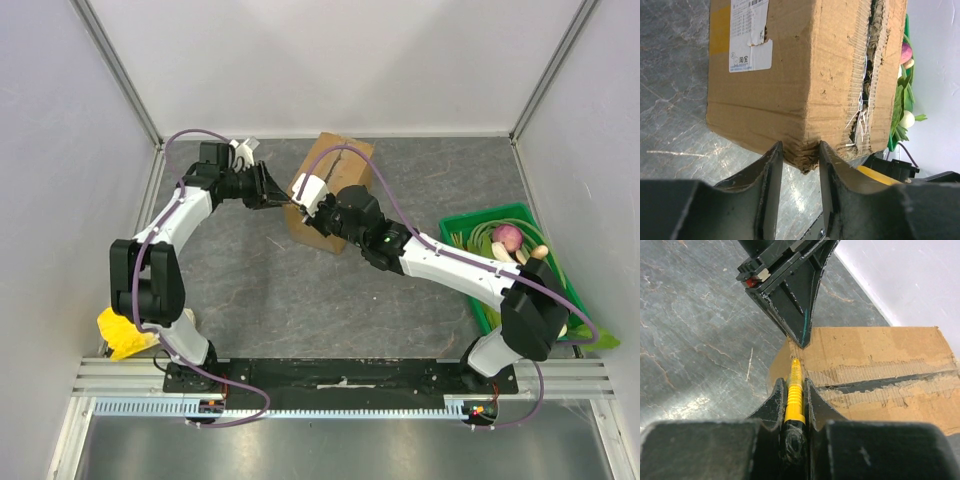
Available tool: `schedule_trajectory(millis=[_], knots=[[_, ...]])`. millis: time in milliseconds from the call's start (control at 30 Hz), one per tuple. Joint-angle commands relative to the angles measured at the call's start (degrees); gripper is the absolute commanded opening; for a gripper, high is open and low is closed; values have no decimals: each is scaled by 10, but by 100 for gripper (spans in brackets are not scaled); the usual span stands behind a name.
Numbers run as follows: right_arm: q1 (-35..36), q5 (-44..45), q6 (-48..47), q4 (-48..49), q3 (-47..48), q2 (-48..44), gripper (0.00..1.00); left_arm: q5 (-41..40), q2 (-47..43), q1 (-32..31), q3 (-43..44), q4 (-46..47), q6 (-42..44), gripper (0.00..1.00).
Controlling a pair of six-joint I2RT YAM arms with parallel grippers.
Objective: Unpack the express box
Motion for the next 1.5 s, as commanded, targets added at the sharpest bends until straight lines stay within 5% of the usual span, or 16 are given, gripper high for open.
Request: schedule_trajectory(millis=[0, 233, 1467], knots=[[0, 12, -64, 27, -2, -2, 0, 4, 25, 1, 32, 3, -3, 33], [0, 6, -121, 52, -52, -29, 0, 26, 41, 1, 43, -11, 7, 2], [-60, -18, -157, -34, -114, -103, 0, 3, 46, 1, 65, -13, 41, 2]])
